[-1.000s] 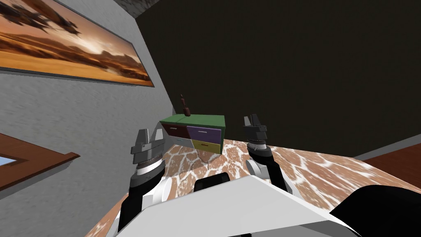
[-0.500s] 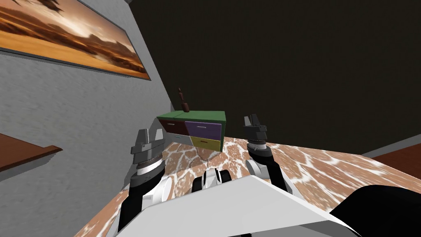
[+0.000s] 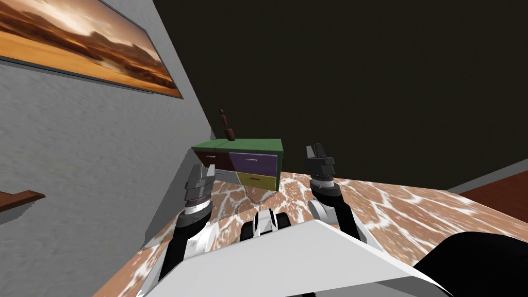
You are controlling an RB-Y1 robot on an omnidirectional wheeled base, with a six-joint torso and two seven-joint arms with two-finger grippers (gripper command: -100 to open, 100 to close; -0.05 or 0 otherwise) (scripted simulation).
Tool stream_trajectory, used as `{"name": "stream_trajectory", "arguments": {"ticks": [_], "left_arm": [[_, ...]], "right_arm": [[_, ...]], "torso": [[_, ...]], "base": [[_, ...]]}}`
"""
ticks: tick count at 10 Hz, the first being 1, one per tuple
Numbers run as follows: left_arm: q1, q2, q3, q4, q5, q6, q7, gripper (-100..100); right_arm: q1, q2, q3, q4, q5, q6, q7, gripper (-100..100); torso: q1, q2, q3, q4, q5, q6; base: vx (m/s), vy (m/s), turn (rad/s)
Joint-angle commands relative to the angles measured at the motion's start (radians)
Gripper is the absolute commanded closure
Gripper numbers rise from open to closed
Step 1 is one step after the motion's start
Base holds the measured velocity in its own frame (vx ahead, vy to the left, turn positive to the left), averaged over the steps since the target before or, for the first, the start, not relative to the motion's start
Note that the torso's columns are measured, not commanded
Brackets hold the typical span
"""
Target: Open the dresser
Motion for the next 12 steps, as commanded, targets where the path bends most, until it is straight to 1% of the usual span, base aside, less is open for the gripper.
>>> {"name": "stream_trajectory", "arguments": {"ticks": [1, 8, 9, 12], "left_arm": [[-0.024, 0.020, -0.001, 0.063, -0.005, 0.008, -0.004, -100], [-0.082, 0.033, -0.026, 0.260, -0.032, 0.013, -0.026, -100], [-0.082, 0.033, -0.026, 0.263, -0.032, 0.013, -0.026, -100], [-0.110, 0.030, -0.038, 0.362, -0.046, 0.015, -0.036, -100]], "right_arm": [[0.000, 0.000, 0.000, 0.000, 0.000, 0.000, 0.000, 0], [0.000, 0.000, 0.000, 0.000, 0.000, 0.000, 0.000, 0], [0.000, 0.000, 0.000, 0.000, 0.000, 0.000, 0.000, 0], [0.000, 0.000, 0.000, 0.000, 0.000, 0.000, 0.000, 0]], "torso": [[-0.001, 0.002, 0.002, 0.001, 0.000, 0.000], [-0.001, 0.002, 0.001, 0.001, 0.000, 0.000], [0.000, 0.001, 0.001, 0.001, 0.000, 0.000], [0.000, 0.002, 0.001, 0.001, 0.000, 0.000]], "base": [[0.075, -0.004, -0.049], [0.080, 0.000, -0.057], [0.064, 0.006, -0.021], [0.076, 0.004, -0.061]]}}
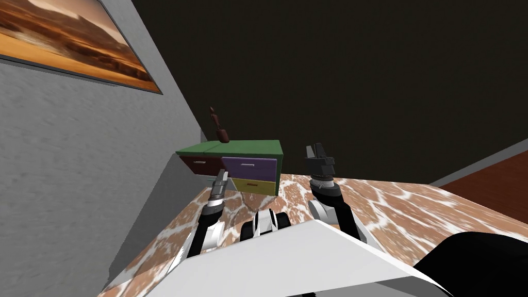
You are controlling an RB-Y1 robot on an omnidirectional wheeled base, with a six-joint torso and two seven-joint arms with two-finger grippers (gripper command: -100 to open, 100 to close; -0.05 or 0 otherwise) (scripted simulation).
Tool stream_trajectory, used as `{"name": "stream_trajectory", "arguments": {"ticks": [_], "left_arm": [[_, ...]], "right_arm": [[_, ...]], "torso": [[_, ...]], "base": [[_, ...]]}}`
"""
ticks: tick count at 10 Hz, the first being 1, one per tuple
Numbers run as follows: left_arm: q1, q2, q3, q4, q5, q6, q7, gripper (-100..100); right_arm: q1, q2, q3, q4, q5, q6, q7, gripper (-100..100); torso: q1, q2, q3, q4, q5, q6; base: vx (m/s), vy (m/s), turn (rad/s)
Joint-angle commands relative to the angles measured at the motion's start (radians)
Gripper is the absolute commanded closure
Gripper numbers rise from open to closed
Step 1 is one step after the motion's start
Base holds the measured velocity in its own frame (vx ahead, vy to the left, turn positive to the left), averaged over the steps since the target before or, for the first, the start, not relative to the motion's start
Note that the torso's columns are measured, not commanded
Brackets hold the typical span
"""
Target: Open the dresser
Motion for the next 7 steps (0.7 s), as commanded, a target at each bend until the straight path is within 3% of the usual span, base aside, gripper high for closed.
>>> {"name": "stream_trajectory", "arguments": {"ticks": [1, 7], "left_arm": [[-0.022, -0.001, -0.010, 0.078, -0.011, 0.009, -0.008, -100], [-0.073, -0.013, -0.031, 0.242, -0.034, 0.014, -0.026, -100]], "right_arm": [[0.000, 0.000, 0.000, 0.000, 0.000, 0.000, 0.000, 0], [0.000, 0.000, 0.000, 0.000, 0.000, 0.000, 0.000, 0]], "torso": [[0.000, -0.001, -0.001, 0.000, 0.000, 0.000], [0.000, 0.001, 0.001, 0.000, 0.000, 0.000]], "base": [[0.097, 0.012, -0.057], [0.080, 0.004, -0.060]]}}
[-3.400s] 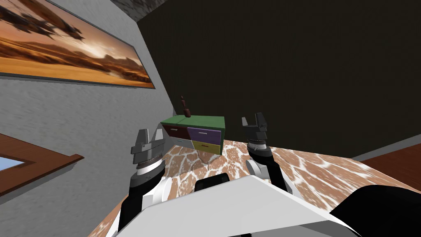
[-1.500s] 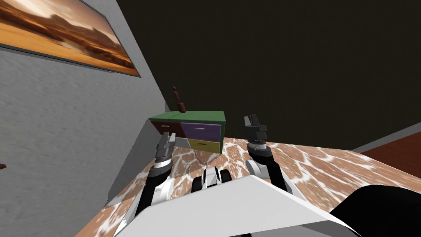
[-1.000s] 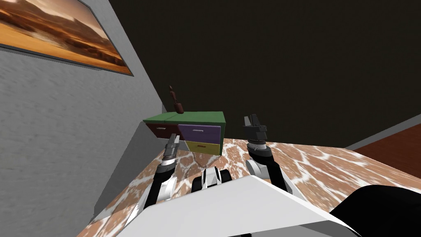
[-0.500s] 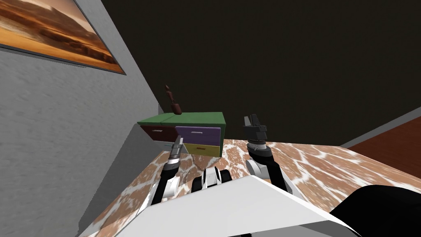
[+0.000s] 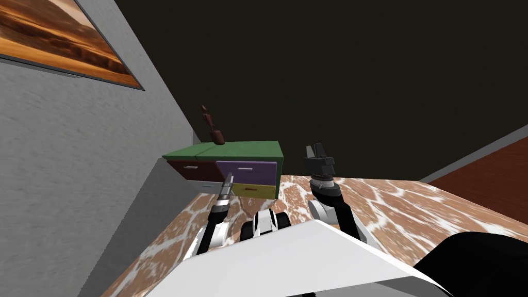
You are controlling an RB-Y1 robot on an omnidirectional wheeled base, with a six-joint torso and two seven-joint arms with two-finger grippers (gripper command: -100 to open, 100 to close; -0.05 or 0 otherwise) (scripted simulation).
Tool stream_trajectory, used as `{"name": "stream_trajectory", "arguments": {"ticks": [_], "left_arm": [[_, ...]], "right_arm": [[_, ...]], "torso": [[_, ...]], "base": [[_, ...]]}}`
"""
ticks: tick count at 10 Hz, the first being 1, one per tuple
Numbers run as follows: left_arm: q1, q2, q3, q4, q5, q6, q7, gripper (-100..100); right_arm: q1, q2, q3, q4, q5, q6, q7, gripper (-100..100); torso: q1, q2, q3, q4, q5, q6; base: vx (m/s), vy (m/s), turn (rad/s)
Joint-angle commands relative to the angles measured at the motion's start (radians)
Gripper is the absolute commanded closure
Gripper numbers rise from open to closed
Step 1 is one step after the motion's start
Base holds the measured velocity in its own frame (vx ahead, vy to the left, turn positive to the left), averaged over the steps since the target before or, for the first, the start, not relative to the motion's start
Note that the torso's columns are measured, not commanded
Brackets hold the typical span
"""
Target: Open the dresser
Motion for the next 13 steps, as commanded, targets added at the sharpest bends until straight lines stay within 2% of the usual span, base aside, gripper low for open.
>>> {"name": "stream_trajectory", "arguments": {"ticks": [1, 5, 8, 13], "left_arm": [[-0.018, -0.007, -0.008, 0.062, -0.008, 0.003, -0.008, -100], [-0.056, -0.017, -0.024, 0.191, -0.026, 0.007, -0.022, -100], [-0.065, -0.019, -0.028, 0.226, -0.030, 0.009, -0.025, -100], [-0.107, -0.026, -0.045, 0.373, -0.049, 0.013, -0.041, -100]], "right_arm": [[0.000, 0.000, 0.000, 0.000, 0.000, 0.000, 0.000, 0], [0.000, 0.000, 0.000, 0.000, 0.000, 0.000, 0.000, 0], [0.000, 0.000, 0.000, 0.000, 0.000, 0.000, 0.000, 0], [0.000, 0.000, 0.000, 0.000, 0.000, 0.000, 0.000, 0]], "torso": [[0.001, -0.001, -0.001, 0.000, 0.000, 0.000], [0.001, -0.002, -0.001, -0.001, 0.000, 0.000], [0.000, 0.001, 0.001, 0.000, 0.000, 0.000], [0.000, -0.003, -0.002, -0.001, 0.000, 0.000]], "base": [[0.066, 0.010, -0.015], [0.089, 0.015, -0.058], [0.049, -0.001, -0.026], [0.073, 0.014, -0.057]]}}
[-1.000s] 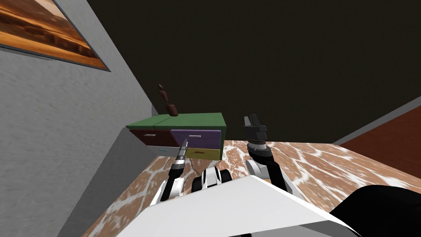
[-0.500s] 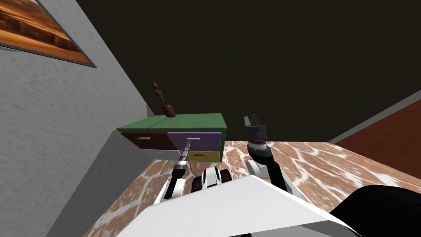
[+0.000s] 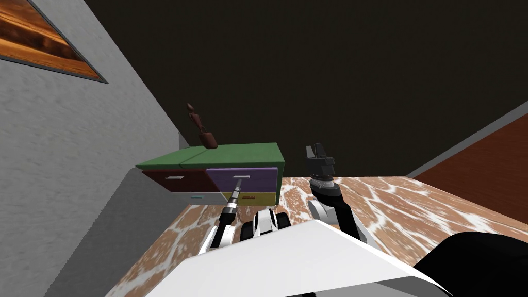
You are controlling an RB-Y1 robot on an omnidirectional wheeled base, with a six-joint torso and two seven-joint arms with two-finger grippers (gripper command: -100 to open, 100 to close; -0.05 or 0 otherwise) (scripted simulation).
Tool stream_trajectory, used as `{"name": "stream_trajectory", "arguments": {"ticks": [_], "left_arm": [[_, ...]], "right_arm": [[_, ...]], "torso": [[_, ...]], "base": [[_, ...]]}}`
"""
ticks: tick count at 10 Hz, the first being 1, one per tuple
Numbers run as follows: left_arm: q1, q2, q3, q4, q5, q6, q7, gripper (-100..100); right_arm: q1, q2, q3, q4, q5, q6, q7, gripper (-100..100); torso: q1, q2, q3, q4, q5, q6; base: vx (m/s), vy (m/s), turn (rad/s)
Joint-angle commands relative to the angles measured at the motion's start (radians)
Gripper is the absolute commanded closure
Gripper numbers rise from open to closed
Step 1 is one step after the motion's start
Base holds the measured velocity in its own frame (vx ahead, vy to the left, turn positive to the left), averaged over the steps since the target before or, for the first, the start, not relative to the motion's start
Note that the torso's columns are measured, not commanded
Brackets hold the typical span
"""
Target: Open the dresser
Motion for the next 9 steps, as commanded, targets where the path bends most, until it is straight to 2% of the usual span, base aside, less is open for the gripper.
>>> {"name": "stream_trajectory", "arguments": {"ticks": [1, 2, 3, 5, 6, 7, 9], "left_arm": [[-0.020, 0.000, -0.007, 0.059, -0.008, 0.008, -0.005, -100], [-0.028, 0.001, -0.010, 0.085, -0.011, 0.009, -0.008, -100], [-0.026, -0.003, -0.008, 0.076, -0.009, 0.005, -0.009, -100], [-0.048, -0.002, -0.005, 0.057, -0.008, 0.047, -0.003, -100], [-0.043, -0.001, -0.006, 0.060, -0.009, 0.037, -0.004, -100], [-0.029, -0.004, -0.008, 0.076, -0.010, 0.010, -0.009, 100], [-0.029, 0.002, -0.013, 0.047, -0.012, 0.036, -0.001, 100]], "right_arm": [[0.000, 0.000, 0.000, 0.000, 0.000, 0.000, 0.000, 0], [0.000, 0.000, 0.000, 0.000, 0.000, 0.000, 0.000, 0], [0.000, 0.000, 0.000, 0.000, 0.000, 0.000, 0.000, 0], [0.000, 0.000, 0.000, 0.000, 0.000, 0.000, 0.000, 0], [0.000, 0.000, 0.000, 0.000, 0.000, 0.000, 0.000, 0], [0.000, 0.000, 0.000, 0.000, 0.000, 0.000, 0.000, 0], [0.000, 0.000, 0.000, 0.000, 0.000, 0.000, 0.000, 0]], "torso": [[0.001, 0.001, 0.001, 0.000, 0.000, 0.000], [0.000, 0.003, 0.002, 0.001, 0.000, 0.000], [0.000, 0.004, 0.002, 0.001, 0.000, 0.000], [-0.001, 0.003, 0.002, 0.001, 0.000, 0.000], [0.000, 0.001, 0.001, 0.000, 0.000, 0.000], [0.001, 0.003, 0.002, 0.000, 0.000, 0.000], [0.001, 0.004, 0.003, 0.001, 0.000, 0.000]], "base": [[0.074, 0.015, -0.026], [0.064, 0.009, -0.032], [0.029, 0.005, -0.007], [0.055, -0.010, -0.019], [0.031, -0.003, -0.004], [-0.029, 0.006, 0.033], [-0.066, 0.012, 0.017]]}}
